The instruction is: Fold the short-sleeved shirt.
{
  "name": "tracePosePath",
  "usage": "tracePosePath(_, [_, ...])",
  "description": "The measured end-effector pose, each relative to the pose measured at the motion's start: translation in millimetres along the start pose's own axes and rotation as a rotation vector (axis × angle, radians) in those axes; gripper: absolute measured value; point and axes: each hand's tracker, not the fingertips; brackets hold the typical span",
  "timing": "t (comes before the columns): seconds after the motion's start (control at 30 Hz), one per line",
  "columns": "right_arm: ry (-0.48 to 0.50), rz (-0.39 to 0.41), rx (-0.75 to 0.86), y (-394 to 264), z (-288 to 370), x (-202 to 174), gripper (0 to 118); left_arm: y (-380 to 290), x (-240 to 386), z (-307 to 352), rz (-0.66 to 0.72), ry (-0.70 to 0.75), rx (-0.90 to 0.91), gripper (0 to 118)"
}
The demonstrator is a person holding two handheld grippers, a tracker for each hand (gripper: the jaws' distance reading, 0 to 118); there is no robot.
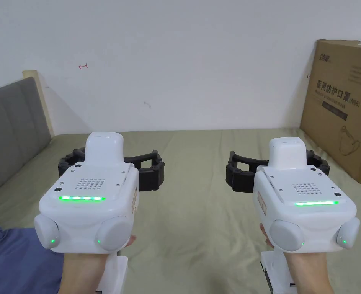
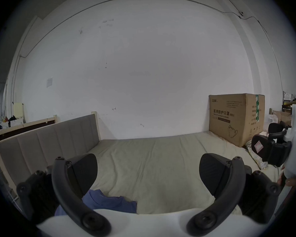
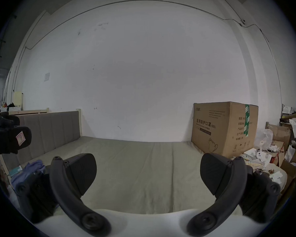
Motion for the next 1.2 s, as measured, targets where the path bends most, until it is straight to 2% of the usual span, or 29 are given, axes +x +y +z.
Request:
tracePosePath(0.4, [-0.008, -0.038, -0.042, 2, -5, 4, 118, -2, -12, -1, 0.096, -0.011, -0.008, 118])
tracePosePath(0.57, [-0.007, -0.009, -0.044, 1, -4, 0, 118, -2, -9, -2, 0.063, -0.007, -0.018, 118])
tracePosePath(1.2, [-0.002, -0.056, -0.042, 0, -3, 5, 118, -3, -12, 1, 0.080, 0.021, -0.005, 117])
